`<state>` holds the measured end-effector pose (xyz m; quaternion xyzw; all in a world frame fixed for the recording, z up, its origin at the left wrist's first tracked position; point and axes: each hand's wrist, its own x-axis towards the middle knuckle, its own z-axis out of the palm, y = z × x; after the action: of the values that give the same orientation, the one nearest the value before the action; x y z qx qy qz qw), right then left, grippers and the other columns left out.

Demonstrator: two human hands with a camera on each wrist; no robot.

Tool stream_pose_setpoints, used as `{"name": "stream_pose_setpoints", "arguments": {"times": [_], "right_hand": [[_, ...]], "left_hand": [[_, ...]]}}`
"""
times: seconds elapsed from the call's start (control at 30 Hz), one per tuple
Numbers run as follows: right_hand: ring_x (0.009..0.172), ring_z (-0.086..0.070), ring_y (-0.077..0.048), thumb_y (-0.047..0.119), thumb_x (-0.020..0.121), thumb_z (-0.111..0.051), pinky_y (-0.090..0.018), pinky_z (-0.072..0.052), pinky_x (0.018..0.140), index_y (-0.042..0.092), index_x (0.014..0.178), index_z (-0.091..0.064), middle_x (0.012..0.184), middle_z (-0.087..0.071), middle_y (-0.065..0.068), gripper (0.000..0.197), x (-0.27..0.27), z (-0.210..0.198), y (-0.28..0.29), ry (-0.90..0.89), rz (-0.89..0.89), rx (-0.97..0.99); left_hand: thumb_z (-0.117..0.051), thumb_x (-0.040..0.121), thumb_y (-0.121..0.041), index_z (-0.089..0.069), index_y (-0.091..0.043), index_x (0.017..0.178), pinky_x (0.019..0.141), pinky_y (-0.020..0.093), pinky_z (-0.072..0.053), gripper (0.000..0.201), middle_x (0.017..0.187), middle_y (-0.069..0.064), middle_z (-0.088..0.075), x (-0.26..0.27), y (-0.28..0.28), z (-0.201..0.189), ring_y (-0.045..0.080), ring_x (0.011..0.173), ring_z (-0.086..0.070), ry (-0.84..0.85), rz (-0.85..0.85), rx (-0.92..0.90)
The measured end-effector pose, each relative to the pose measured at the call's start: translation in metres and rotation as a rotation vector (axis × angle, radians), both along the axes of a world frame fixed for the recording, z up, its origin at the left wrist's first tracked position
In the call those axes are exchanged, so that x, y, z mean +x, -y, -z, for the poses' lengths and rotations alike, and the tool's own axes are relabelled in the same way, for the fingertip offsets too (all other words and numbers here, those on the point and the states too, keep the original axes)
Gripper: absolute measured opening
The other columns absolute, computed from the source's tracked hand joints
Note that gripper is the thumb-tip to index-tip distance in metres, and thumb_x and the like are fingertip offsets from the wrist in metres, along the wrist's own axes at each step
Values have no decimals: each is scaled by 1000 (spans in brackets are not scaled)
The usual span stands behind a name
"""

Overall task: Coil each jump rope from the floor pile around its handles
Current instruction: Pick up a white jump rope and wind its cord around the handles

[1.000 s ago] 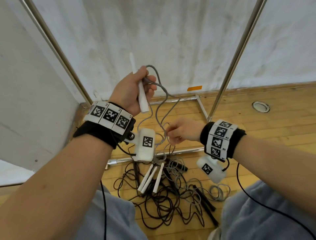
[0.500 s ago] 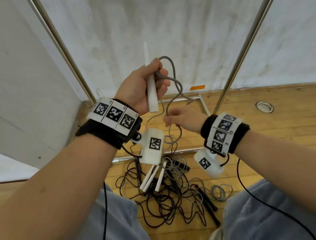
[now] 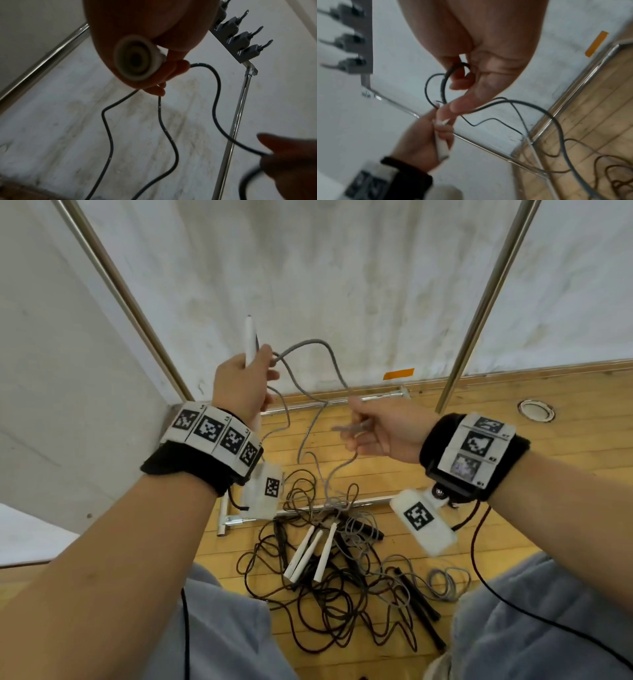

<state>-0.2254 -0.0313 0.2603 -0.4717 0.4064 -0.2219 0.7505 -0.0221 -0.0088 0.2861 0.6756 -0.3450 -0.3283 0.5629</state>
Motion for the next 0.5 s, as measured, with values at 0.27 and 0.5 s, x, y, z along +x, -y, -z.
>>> {"name": "stream_pose_setpoints", "arguments": {"times": [0.27, 0.5], "right_hand": [[52, -59, -17, 24, 97, -49, -25, -51, 52, 9, 66, -53, 69, -57, -8, 34, -9, -25, -4, -80, 153, -177], [61, -69, -17, 17, 99, -42, -22, -56, 55, 4, 77, -56, 65, -67, -9, 29, -13, -38, -7, 271, 200, 90]], "left_hand": [[-45, 98, -35, -57, -12, 72, 42, 22, -39, 38, 58, -2, -60, -19, 7, 12, 11, 44, -46, -189, 123, 135], [-45, 99, -37, -53, -13, 77, 39, 20, -30, 33, 67, -1, -65, -36, 3, 19, 10, 49, -46, -413, 124, 80]]}}
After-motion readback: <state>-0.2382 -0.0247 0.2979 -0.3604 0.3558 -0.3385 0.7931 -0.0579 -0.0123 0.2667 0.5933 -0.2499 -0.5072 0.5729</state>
